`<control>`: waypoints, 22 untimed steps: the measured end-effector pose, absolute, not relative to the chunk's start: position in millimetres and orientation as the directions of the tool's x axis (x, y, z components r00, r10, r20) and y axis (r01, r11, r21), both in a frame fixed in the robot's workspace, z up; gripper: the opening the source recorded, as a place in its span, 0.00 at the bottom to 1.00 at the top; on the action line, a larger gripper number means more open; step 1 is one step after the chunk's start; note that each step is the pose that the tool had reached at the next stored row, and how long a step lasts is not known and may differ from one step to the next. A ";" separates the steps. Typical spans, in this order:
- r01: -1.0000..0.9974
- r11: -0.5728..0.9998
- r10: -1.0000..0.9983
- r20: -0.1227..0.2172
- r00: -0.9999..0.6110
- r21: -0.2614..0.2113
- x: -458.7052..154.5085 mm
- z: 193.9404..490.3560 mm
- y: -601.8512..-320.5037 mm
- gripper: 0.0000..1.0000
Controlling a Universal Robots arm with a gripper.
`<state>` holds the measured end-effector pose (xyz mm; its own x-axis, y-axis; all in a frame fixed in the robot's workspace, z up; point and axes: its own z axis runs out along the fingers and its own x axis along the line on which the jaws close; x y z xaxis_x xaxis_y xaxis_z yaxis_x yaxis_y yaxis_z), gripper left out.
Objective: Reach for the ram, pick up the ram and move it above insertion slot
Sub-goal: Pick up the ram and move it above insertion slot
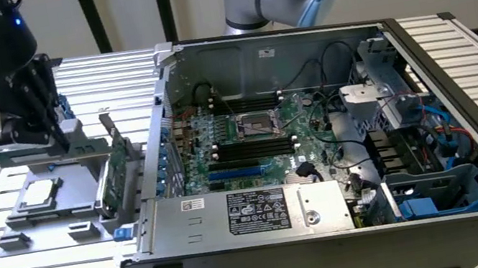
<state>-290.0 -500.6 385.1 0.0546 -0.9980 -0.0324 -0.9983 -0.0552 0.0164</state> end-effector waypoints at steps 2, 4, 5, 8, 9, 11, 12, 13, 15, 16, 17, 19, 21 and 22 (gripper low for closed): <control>-0.998 -0.055 -0.998 -0.033 0.055 0.016 -281.0 391.5 -500.3 0.13; -0.998 -0.055 -0.998 -0.033 0.055 0.016 -273.0 395.4 -500.0 0.13; -0.998 -0.055 -0.998 -0.034 0.055 0.016 -269.0 396.9 -499.8 0.13; -0.998 -0.055 -0.998 -0.035 0.055 0.016 -256.7 399.5 -499.1 0.13; -0.998 -0.055 -0.998 -0.035 0.055 0.016 -252.1 399.8 -498.8 0.13; -0.998 -0.055 -0.998 -0.037 0.055 0.016 -243.2 399.8 -498.2 0.13; -0.998 -0.055 -0.998 -0.037 0.055 0.016 -238.7 399.8 -497.9 0.13; -0.998 -0.055 -0.998 -0.038 0.055 0.016 -234.1 399.8 -497.6 0.13; -0.998 -0.055 -0.998 -0.039 0.055 0.016 -225.2 399.8 -497.1 0.13; -0.998 -0.055 -0.998 -0.040 0.055 0.016 -220.7 399.8 -496.8 0.13; -0.998 -0.055 -0.998 -0.040 0.055 0.016 -215.8 399.8 -496.5 0.13; -0.998 -0.055 -0.998 -0.042 0.055 0.016 -206.8 399.8 -496.0 0.13; -0.998 -0.055 -0.998 -0.043 0.055 0.016 -197.8 399.8 -495.4 0.13; -0.998 -0.055 -0.998 -0.043 0.055 0.016 -193.3 399.8 -495.1 0.13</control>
<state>-193.3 -495.1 399.8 0.0547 -0.9976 -0.0432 -0.9983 -0.0554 0.0159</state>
